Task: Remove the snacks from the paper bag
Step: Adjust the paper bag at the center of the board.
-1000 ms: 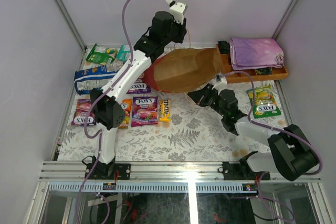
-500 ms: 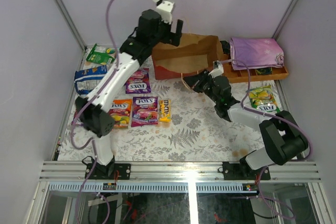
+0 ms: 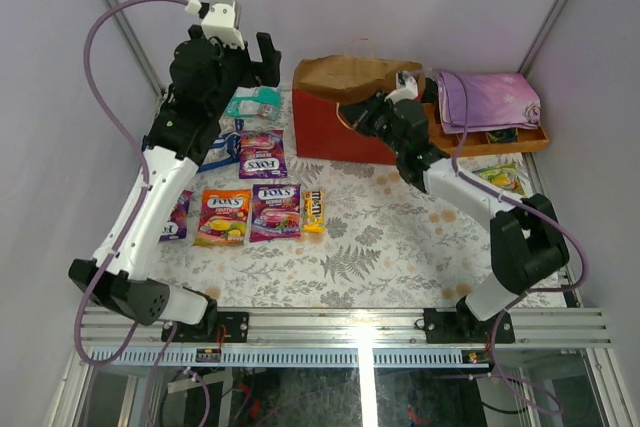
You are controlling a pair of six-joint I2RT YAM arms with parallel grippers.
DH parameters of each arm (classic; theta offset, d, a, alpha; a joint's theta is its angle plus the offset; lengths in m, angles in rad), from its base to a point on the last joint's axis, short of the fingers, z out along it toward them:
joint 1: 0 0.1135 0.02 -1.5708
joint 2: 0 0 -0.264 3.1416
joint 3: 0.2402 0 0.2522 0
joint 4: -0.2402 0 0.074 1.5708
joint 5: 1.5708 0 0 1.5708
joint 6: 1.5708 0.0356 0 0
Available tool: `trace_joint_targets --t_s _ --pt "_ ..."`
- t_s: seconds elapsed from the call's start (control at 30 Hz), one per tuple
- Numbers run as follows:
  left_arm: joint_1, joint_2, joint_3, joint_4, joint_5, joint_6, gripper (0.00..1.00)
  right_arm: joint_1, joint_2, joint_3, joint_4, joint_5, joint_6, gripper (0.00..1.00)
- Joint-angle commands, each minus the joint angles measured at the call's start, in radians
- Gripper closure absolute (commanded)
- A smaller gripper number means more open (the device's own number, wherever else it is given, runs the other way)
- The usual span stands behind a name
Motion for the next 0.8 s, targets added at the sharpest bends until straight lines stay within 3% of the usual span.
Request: trace_joint_targets --t_s 0.0,0.13,0.2,0.27,0.4,0.53,0.57,0.77 --pt "0.067 0.061 -0.163 0.091 0.037 -0.111 0.0 -0.003 0.078 0.221 -0.21 0.031 -0.1 1.0" --pt "0.093 0.118 -0.215 0.116 0.075 -0.152 0.0 -0.016 0.137 0.32 -0.303 0.013 -0.136 0.99" --pt "0.1 0.136 -0.223 0.121 0.079 -0.156 0.0 -0.026 0.128 0.311 -0.307 0.008 -0.141 0.92" --pt "0.103 0.149 -0.234 0.129 0.083 -0.158 0.0 -0.035 0.111 0.289 -0.306 0.008 -0.147 0.78" --pt "0.113 0.179 -0.257 0.151 0.09 -0.165 0.0 -0.045 0.058 0.265 -0.354 0.042 -0.171 0.3" --pt "0.117 0.205 -0.278 0.179 0.101 -0.164 0.0 -0.045 0.005 0.279 -0.46 0.086 -0.212 0.04" --pt "0.117 0.207 -0.291 0.194 0.119 -0.156 0.0 -0.045 -0.014 0.275 -0.479 0.095 -0.219 0.0" --pt "0.115 0.195 -0.429 0.319 0.269 -0.081 0.0 -0.046 -0.142 0.218 -0.493 0.13 -0.258 0.01"
